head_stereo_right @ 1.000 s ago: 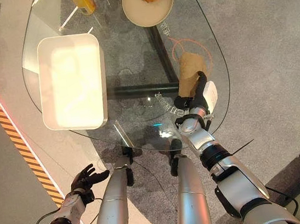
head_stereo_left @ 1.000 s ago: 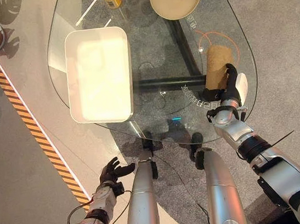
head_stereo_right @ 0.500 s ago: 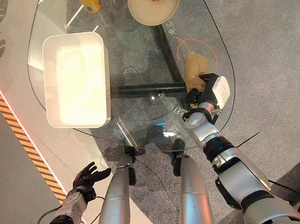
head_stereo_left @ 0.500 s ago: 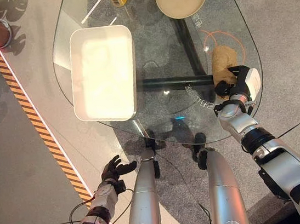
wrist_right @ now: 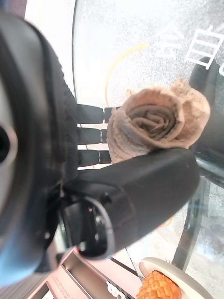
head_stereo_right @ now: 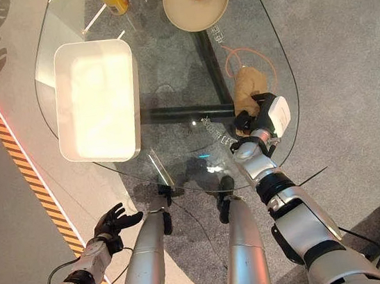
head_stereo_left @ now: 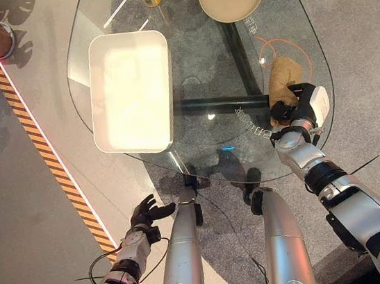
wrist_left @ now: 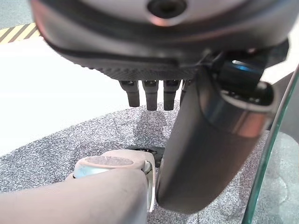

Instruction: Wipe the table with a cloth and put it in the basket.

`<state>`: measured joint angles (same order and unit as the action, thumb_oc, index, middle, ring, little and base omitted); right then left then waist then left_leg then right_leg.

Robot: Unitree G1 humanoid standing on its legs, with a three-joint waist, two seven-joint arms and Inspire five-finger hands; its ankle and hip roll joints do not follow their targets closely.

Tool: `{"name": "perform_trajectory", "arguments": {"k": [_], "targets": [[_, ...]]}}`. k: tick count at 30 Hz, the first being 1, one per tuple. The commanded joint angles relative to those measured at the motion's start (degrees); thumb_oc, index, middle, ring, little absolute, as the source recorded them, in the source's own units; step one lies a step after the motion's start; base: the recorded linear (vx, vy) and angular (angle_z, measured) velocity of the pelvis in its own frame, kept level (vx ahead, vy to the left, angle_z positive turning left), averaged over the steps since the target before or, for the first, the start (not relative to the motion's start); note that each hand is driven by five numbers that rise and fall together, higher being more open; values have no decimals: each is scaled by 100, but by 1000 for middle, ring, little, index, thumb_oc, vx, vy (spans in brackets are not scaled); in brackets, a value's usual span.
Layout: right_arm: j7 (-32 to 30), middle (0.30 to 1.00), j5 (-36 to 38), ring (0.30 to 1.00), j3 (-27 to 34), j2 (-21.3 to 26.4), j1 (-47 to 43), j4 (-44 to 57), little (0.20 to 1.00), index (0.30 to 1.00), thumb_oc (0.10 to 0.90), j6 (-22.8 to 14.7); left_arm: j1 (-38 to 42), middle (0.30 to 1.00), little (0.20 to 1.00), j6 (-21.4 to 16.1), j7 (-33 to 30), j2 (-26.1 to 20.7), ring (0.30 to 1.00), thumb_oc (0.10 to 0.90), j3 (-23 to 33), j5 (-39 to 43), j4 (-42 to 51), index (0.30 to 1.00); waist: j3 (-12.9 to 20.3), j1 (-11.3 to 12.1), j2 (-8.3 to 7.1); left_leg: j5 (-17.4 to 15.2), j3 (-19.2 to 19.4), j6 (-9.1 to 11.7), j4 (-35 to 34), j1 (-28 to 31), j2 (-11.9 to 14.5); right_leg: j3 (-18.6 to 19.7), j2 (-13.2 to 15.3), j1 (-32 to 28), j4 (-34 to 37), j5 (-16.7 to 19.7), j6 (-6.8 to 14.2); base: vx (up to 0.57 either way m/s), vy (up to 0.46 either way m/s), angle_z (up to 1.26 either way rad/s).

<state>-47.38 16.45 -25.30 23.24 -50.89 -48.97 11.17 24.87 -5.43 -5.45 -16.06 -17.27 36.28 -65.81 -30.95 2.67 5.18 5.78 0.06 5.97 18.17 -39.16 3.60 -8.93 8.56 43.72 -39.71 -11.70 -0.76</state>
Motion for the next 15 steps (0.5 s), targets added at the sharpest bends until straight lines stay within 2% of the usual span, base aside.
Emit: {"name": "perform_trajectory", "arguments": {"k": [1,10,15], "targets": [[-1,300,10,300,-88,154,-247,-40,200,300,100,-158,-108,900,900,-28,-121,41,900,800,22,224,-57,900,116,10,153,-728,342,-450,761,-112,-435,107,-216,-21,862,685,180,0,0,0],[312,300,-374,300,-303,230,-491,261,200,300,100,-206,-100,900,900,26,-138,6,900,800,25,182,15,900,116,54,152,-718,300,-444,765,-112,-448,80,-206,-22,838,695,202,0,0,0],[891,300,-738,300,-622,190,-651,620,200,300,100,-226,-61,900,900,33,-184,26,900,800,49,148,49,900,116,80,147,-695,303,-434,690,-110,-458,42,-203,-14,888,686,199,0,0,0]]}}
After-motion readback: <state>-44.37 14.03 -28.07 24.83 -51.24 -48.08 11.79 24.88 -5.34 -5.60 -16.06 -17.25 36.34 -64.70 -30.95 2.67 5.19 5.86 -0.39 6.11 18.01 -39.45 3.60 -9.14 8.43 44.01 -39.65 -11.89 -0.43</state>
